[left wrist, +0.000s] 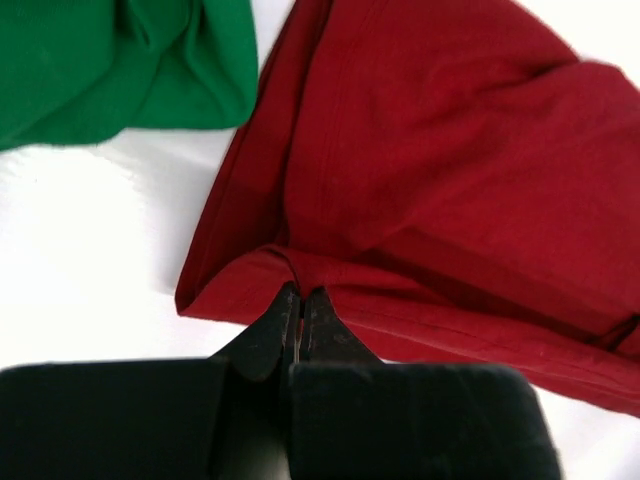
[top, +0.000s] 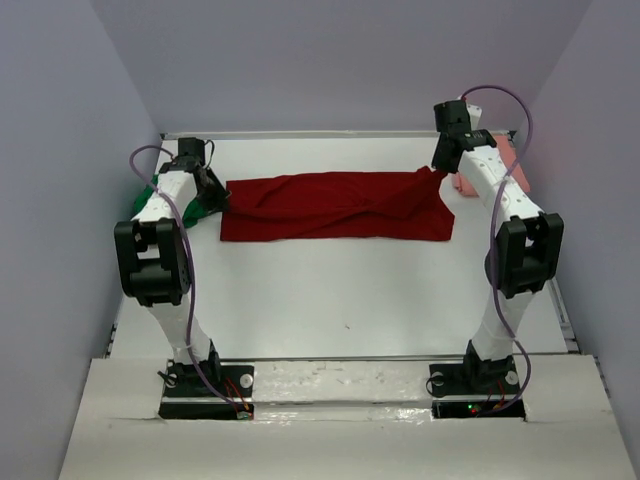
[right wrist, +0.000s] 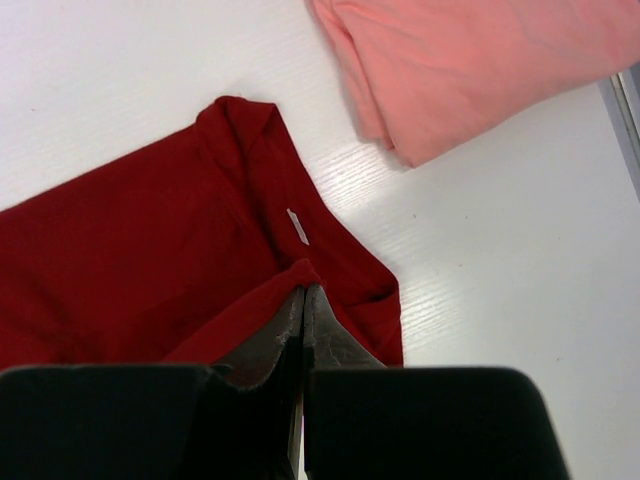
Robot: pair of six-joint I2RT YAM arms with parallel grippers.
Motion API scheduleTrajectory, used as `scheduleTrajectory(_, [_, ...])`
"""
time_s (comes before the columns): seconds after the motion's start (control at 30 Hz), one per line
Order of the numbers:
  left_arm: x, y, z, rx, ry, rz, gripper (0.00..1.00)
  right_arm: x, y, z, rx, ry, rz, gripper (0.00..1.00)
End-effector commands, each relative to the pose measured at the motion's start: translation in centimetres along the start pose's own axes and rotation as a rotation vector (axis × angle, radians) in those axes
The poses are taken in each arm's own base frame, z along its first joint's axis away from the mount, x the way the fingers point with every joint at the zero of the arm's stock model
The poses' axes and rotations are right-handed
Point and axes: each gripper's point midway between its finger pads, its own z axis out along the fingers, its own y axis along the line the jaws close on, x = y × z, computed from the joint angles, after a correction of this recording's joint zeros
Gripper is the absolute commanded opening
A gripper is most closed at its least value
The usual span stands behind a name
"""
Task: Fold and stack the t-shirts
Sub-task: Fold the tshirt
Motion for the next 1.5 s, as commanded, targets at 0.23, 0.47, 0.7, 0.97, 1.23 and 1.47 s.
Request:
scheduleTrajectory(0.23, [-2.3, -1.4, 1.1, 0.019, -0.012, -0.005, 0.0, -1.8, 1.1, 2.5, -0.02, -0.026, -0.025, 0.0])
scheduleTrajectory(0.47, [-2.3, -1.2, 2.1, 0.01, 0.0, -0.009, 0.0, -3.2, 2.0, 3.1, -0.032, -0.046, -0.037, 0.0])
scheduleTrajectory(0.7, [-2.7, -1.2, 3.1, 0.005, 0.0, -0.016, 0.0, -3.5, 3.2, 5.2, -0.077, -0.018, -0.041, 0.0])
scheduleTrajectory(0.97, [-3.0, -2.4, 3.3, 0.067, 0.0, -0.007, 0.0, -3.4, 4.5, 6.8, -0.106, 0.0, -0.063, 0.0])
scheduleTrajectory(1.23, [-3.6, -2.9, 3.2, 0.083, -0.012, 0.003, 0.15, -1.4, 4.9, 8.8, -0.098, 0.052, -0.102, 0.0])
scheduleTrajectory(1.47, [-3.7, -1.7, 2.6, 0.024, -0.037, -0.01, 0.47, -1.8, 4.5, 9.6, -0.077, 0.046, -0.107, 0.0])
